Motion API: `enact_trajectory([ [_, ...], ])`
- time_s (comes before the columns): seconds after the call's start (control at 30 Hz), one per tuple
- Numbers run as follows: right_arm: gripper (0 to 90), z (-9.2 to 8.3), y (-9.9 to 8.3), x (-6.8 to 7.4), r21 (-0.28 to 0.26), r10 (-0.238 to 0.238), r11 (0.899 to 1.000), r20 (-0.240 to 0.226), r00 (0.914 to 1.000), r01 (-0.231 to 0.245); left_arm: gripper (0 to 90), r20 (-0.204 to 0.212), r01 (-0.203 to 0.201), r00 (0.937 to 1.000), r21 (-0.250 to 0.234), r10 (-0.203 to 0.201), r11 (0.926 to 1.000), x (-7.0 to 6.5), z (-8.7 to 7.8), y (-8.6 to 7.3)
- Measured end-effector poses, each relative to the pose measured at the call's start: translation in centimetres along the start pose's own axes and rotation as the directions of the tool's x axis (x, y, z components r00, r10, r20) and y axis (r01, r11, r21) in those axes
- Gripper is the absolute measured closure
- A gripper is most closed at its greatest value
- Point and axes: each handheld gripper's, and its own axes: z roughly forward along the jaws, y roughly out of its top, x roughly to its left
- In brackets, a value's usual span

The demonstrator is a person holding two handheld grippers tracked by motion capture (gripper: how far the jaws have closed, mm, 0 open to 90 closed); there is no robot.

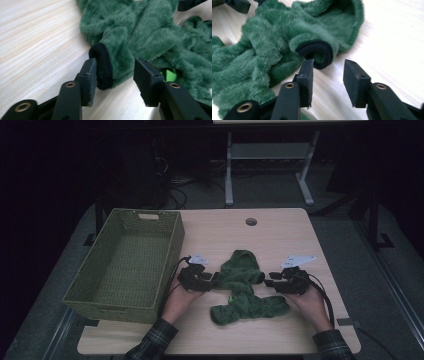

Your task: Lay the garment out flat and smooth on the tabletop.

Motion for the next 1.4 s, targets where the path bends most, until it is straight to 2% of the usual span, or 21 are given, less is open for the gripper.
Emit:
enact_trajectory([
  [0.07,56.7,-0.7,0.2,-0.2,-0.007,-0.004,1.0,0.008,1.0,0.004,50.6,0.004,-0.002,1.0,-0.014,0.002,0.9999,-0.1,-0.3,0.3],
  [0.2,55.8,-1.9,0.5,-0.8,-0.041,0.024,0.999,0.011,0.9997,-0.023,49.3,0.0,-0.018,0.9998,-0.038,0.018,0.9991,-0.2,-1.0,1.1],
  [0.37,55.2,-2.1,1.4,-1.8,-0.049,0.046,0.998,0.018,0.9988,-0.046,49.6,-0.013,-0.036,0.9993,-0.055,0.035,0.9978,0.1,-1.0,2.6],
  [0.4,55.2,-2.0,1.6,-2.0,-0.061,0.049,0.997,0.014,0.9987,-0.048,49.8,-0.014,-0.035,0.9993,-0.059,0.035,0.9976,0.3,-0.9,2.8],
  [0.5,55.1,-1.6,2.3,-2.3,-0.046,0.059,0.997,0.012,0.9982,-0.059,50.1,-0.018,-0.035,0.9993,-0.069,0.034,0.997,0.9,-0.5,3.7],
  [0.57,55.4,-1.4,2.8,-2.3,-0.065,0.061,0.996,0.01,0.9981,-0.06,50.1,-0.019,-0.027,0.9995,-0.079,0.026,0.9965,1.2,-0.2,4.2],
  [0.67,55.2,-0.8,3.7,-2.6,-0.05,0.053,0.997,0.009,0.9986,-0.052,50.5,-0.022,-0.027,0.9994,-0.075,0.026,0.9968,1.8,0.5,4.8],
  [0.73,55.9,-0.4,4.1,-2.8,-0.072,0.054,0.996,0.007,0.9985,-0.053,50.9,-0.023,-0.03,0.9993,-0.063,0.029,0.9975,2.3,1.2,5.3],
  [0.77,55.7,0.0,4.5,-3.1,-0.056,0.064,0.996,-0.003,0.9979,-0.064,51.0,-0.022,-0.035,0.9992,-0.059,0.034,0.9977,2.5,1.5,5.4],
  [0.87,55.8,0.8,5.1,-3.4,-0.054,0.076,0.996,-0.004,0.9971,-0.076,51.1,-0.022,-0.035,0.9992,-0.049,0.034,0.9982,2.7,2.2,5.6],
  [0.93,56.4,1.4,5.1,-3.6,-0.058,0.078,0.995,-0.001,0.9969,-0.078,51.6,-0.023,-0.035,0.9992,-0.042,0.034,0.9985,3.2,3.3,5.7],
  [0.97,56.4,1.4,5.1,-3.6,-0.058,0.078,0.995,-0.001,0.9969,-0.078,51.6,-0.023,-0.035,0.9992,-0.042,0.034,0.9985,3.2,3.3,5.7],
  [1.0,56.4,2.2,5.0,-3.9,-0.037,0.089,0.995,-0.005,0.996,-0.089,51.4,-0.012,-0.028,0.9995,-0.023,0.028,0.9993,3.5,4.2,5.7],
  [1.07,56.3,2.6,4.9,-4.1,-0.03,0.086,0.996,-0.006,0.9963,-0.086,51.1,-0.012,-0.035,0.9993,-0.015,0.035,0.9993,3.6,4.8,5.7],
  [1.13,56.3,3.8,4.6,-4.2,-0.012,0.112,0.994,-0.013,0.9936,-0.112,51.1,-0.004,-0.029,0.9996,-0.002,0.029,0.9996,3.9,5.8,5.5],
  [1.27,56.3,5.2,4.2,-4.2,0.017,0.115,0.993,-0.017,0.9932,-0.115,51.0,0.001,-0.016,0.9999,0.015,0.016,0.9998,4.0,6.6,5.2],
  [1.4,56.4,6.0,4.1,-4.1,0.038,0.11,0.993,-0.014,0.9939,-0.109,51.1,0.002,-0.028,0.9996,0.042,0.028,0.9988,4.1,7.0,5.0],
])
